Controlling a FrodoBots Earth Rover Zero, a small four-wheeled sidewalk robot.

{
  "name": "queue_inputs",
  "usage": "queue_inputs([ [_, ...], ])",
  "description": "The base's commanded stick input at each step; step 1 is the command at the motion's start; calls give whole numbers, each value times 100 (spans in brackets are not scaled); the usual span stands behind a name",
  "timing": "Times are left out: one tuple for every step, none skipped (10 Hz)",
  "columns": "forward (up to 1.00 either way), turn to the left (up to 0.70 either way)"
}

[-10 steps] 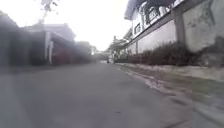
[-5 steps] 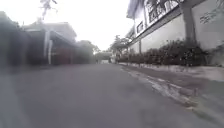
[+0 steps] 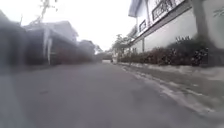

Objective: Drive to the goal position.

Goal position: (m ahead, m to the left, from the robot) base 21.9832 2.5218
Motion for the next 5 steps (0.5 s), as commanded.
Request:
queue_inputs([
  [100,0],
  [100,0],
  [100,0],
  [100,0],
  [100,0],
])
